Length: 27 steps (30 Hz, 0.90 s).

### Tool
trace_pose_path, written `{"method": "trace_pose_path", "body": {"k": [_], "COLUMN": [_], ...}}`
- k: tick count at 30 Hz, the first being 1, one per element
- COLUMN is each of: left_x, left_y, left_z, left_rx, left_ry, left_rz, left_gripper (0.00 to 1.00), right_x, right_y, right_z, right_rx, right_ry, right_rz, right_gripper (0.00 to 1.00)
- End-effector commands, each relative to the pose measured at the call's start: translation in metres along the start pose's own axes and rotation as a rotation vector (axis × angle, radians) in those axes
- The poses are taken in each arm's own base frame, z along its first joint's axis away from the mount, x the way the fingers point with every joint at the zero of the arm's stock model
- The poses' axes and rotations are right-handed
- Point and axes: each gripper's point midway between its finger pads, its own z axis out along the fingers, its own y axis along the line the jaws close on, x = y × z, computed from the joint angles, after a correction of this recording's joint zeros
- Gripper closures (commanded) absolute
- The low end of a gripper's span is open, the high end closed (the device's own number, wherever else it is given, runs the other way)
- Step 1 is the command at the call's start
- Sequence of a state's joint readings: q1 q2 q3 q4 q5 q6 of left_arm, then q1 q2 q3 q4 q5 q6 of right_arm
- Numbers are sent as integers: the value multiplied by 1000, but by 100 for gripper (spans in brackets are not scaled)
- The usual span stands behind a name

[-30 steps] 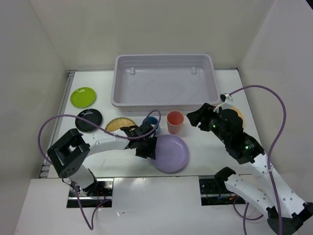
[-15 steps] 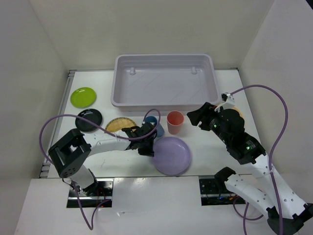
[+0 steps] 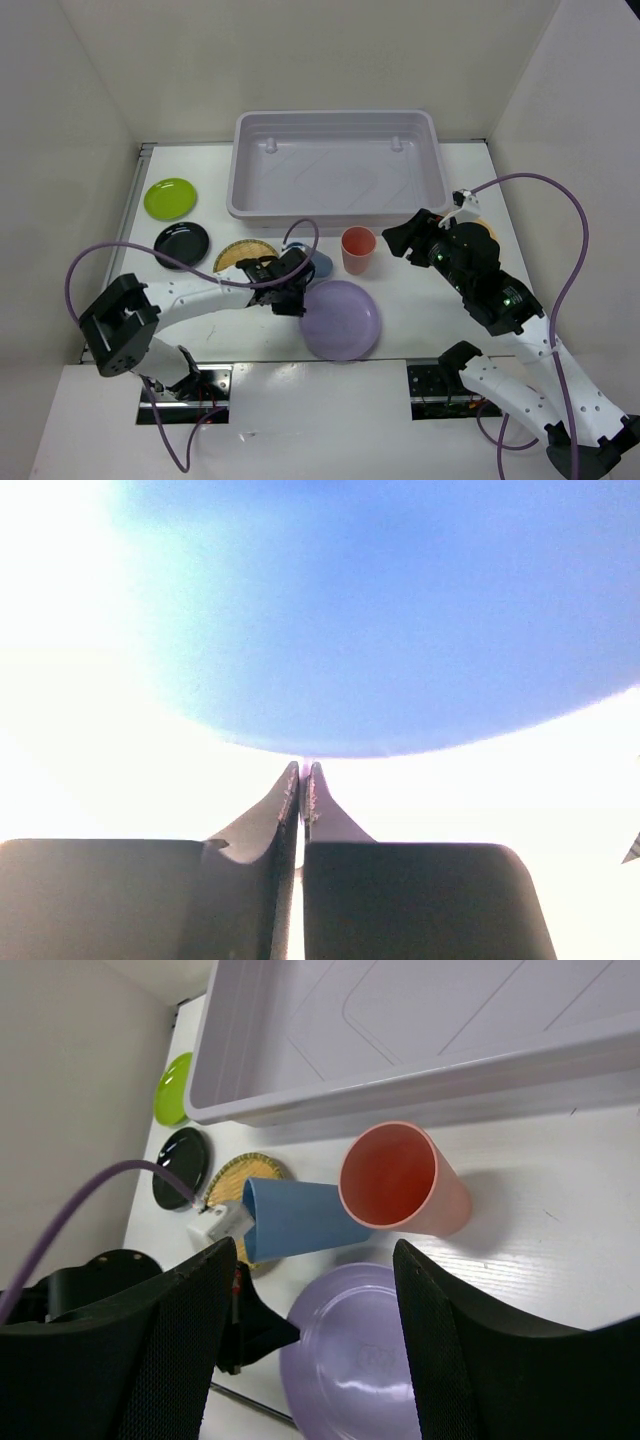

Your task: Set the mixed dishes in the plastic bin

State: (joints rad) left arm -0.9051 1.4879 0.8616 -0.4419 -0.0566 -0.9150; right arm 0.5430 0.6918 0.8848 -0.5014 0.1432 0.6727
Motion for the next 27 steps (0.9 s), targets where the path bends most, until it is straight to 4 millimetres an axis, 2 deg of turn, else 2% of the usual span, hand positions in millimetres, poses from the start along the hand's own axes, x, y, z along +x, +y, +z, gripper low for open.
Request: {"method": "trace_pose_path", "body": {"k": [1, 4, 11, 16, 19, 20, 22, 24, 25, 27], "left_x": [-21, -25, -12, -14, -23, -28, -30, -34, -43, -48], "left_y": [-10, -10, 12, 16, 9, 0, -4, -5, -10, -10], "left_z": [-29, -33, -33, -41, -59, -72, -87, -108, -126, -144], "left_rx": [24, 15, -50, -58, -33, 6, 28, 50, 86, 96], "left_ry": [-82, -101, -82, -103, -137, -156, -160, -184, -226, -263], "left_rz": [15, 14, 8, -2, -6, 3, 21, 52, 48, 53], "left_gripper": [100, 100, 100, 100, 100, 100, 100, 100, 100, 100], "right_x": [-20, -22, -21, -17, -17, -17, -17, -17, -15, -17], "right_y": [19, 20, 21, 21, 21, 21, 21, 21, 20, 21], "right_z": [-6, -6, -6, -5, -5, -5, -5, -5, -2, -2], "right_rx": [-60, -65, -72, -75, -75, -75, -75, -75, -69, -75], "right_ry": [-61, -68, -62, -48, -48, -48, -48, -48, -41, -48], "right_rz": [18, 19, 18, 26, 26, 26, 26, 26, 25, 26], "right_gripper": [30, 30, 30, 30, 30, 30, 30, 30, 30, 30]}}
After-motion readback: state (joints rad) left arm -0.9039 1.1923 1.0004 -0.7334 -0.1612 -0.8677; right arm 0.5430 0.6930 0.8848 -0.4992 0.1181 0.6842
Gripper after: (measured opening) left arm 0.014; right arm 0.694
